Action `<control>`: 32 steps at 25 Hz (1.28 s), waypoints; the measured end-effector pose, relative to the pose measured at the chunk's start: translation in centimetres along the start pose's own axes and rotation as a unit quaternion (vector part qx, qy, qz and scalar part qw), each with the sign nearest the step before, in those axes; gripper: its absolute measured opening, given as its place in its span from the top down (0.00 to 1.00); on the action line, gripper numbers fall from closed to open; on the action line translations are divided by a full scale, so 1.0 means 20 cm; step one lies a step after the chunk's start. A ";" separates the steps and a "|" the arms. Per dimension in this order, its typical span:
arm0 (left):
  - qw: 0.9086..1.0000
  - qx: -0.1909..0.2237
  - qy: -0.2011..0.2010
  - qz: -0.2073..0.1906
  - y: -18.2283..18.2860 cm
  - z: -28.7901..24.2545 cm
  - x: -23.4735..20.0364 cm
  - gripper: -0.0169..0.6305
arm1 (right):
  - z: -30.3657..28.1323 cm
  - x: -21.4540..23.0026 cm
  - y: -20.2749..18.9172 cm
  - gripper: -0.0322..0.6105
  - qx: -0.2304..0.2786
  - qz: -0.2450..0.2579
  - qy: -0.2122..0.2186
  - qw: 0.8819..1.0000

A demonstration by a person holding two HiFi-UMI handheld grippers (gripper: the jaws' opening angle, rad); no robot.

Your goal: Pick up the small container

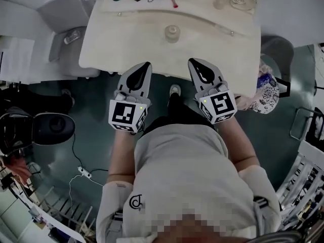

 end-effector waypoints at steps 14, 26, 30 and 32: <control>0.995 -0.021 -0.095 -0.016 -0.28 -0.61 -0.21 0.92 | -0.39 0.30 -0.22 0.94 -0.037 -0.027 -0.014 0.999; 0.978 -0.088 -0.183 -0.048 -0.62 -0.97 -0.17 0.34 | -0.47 0.46 -0.45 0.94 -0.070 -0.050 -0.084 0.993; 0.971 -0.115 -0.198 -0.073 -0.69 -1.06 -0.16 0.32 | -0.48 0.50 -0.46 0.94 -0.071 -0.054 -0.105 0.990; 0.966 -0.131 -0.201 -0.094 -0.72 -1.08 -0.16 0.32 | -0.48 0.51 -0.47 0.94 -0.073 -0.056 -0.112 0.989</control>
Point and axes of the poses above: the fingertips, and each gripper's own axes: z backward along the fingers, x to its right, y out of its top, the point moved 1 cm from there along z, backward along the fingers, and after that the axes turned 5 degrees about -y, right-handed, at the moved point
